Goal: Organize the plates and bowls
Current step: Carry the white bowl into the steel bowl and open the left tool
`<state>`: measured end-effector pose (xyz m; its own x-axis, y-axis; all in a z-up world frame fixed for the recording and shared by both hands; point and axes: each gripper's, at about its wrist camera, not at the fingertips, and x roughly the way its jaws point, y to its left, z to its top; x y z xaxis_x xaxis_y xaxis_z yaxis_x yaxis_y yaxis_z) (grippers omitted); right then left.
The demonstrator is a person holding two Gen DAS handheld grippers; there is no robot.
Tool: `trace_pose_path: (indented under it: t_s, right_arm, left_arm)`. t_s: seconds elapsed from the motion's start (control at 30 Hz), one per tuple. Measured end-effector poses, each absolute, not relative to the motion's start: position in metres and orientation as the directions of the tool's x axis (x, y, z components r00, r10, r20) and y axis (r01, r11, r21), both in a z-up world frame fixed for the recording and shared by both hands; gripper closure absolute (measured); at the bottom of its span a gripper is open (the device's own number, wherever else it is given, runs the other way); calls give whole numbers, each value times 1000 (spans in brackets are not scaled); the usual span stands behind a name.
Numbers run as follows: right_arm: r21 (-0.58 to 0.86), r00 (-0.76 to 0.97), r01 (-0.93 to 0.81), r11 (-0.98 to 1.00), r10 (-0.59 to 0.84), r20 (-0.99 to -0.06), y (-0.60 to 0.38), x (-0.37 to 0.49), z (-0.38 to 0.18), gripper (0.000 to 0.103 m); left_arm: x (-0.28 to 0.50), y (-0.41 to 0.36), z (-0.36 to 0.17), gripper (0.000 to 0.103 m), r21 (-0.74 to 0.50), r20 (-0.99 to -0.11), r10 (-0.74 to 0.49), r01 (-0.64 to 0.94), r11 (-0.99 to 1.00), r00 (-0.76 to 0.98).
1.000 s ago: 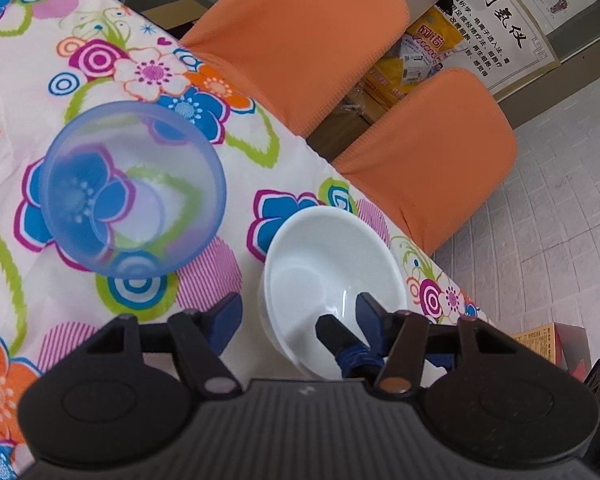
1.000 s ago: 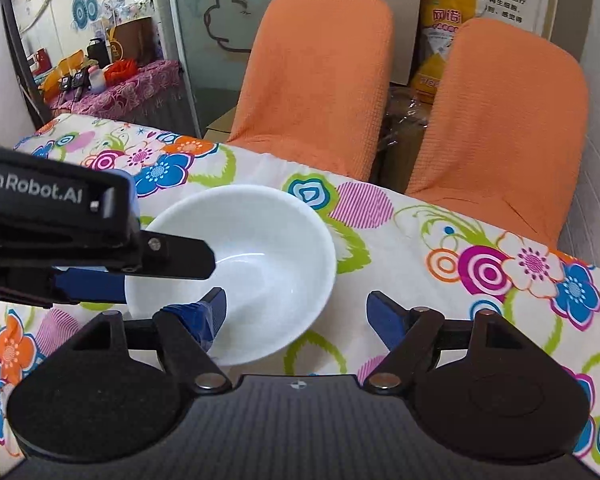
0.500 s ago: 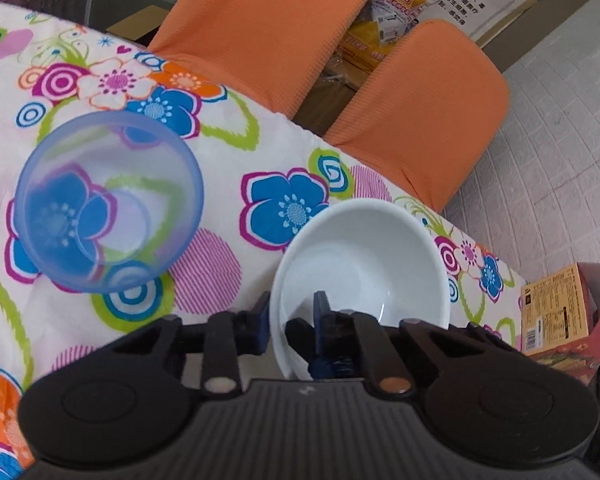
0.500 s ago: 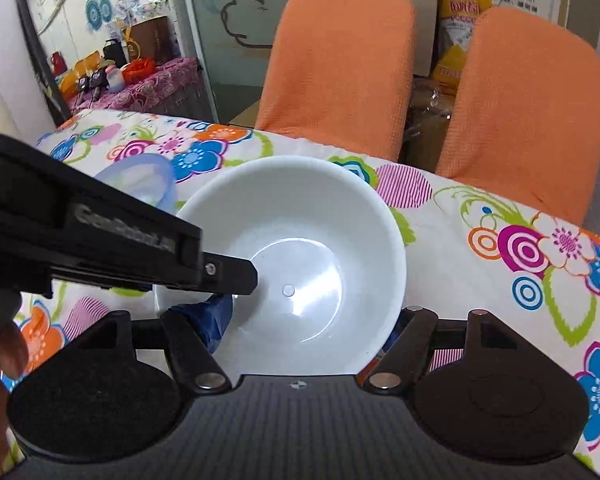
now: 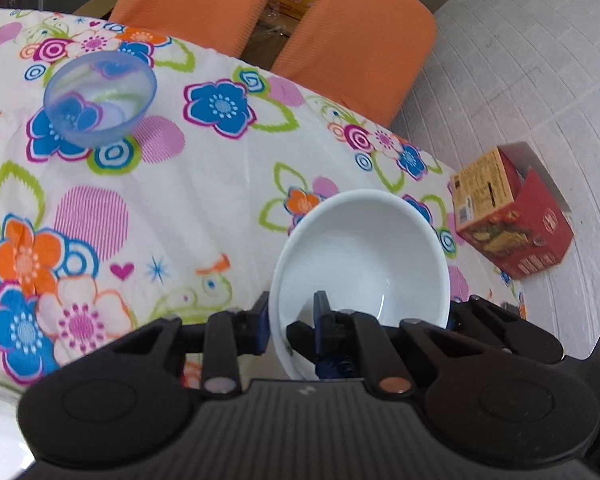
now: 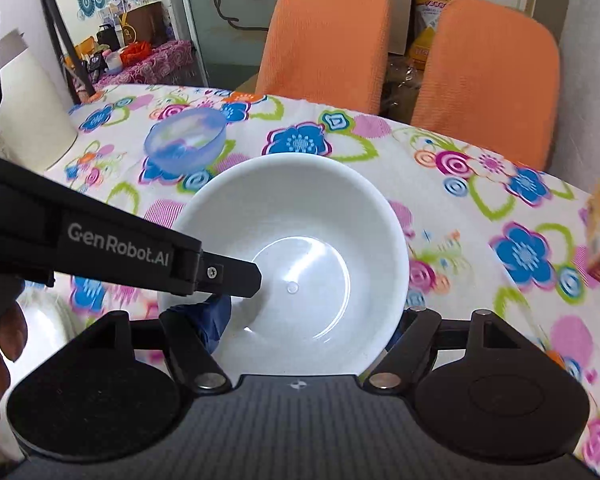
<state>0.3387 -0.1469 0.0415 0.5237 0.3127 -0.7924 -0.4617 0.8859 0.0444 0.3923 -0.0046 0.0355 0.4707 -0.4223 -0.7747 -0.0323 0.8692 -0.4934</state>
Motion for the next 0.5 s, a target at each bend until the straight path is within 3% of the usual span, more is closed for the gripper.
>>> trace_pose_path:
  t_s: [0.23,0.5]
  right_arm:
    - [18,510,-429,903,258,-821,-162,265,30,42]
    - [64,478,-416,907,278,-833,-168,240,12,43]
  left_arm:
    - [318,-29,25,96,-480,-797,-451,32,877,402]
    - [296,-25,6,91,-474,-818,-448,19,880,360]
